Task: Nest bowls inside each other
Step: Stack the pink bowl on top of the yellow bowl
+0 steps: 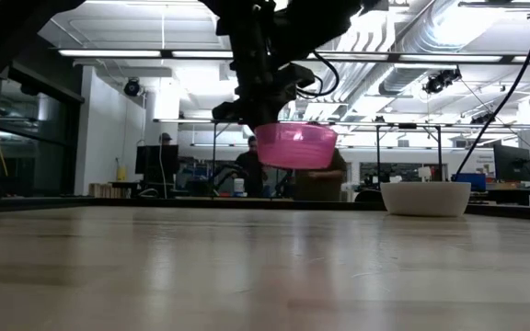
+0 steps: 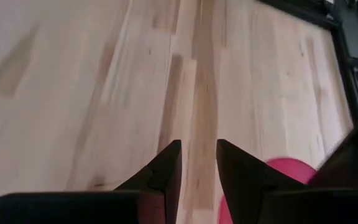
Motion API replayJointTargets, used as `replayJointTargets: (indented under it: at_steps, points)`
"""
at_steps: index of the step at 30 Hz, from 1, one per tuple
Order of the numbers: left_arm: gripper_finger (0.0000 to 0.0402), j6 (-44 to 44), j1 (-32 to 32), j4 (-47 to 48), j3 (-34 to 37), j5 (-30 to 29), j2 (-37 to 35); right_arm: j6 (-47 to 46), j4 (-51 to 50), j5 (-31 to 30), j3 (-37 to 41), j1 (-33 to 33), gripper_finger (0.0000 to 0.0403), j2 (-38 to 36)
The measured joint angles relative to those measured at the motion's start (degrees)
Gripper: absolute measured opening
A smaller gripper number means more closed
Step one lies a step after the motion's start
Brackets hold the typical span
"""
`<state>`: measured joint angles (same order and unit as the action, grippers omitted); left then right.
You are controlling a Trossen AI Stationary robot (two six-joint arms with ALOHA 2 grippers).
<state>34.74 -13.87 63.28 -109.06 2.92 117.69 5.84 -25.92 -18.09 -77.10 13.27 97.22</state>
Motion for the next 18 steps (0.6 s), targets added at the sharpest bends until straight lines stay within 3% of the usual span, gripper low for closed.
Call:
replayJointTargets:
  at_steps: [18]
  points:
    - [0.0003, -3.5, -0.4, 1.3, 0.0, -3.5, 0.0, -7.6, -2.3, -1.5, 0.0, -0.2, 0.0094, 0.4]
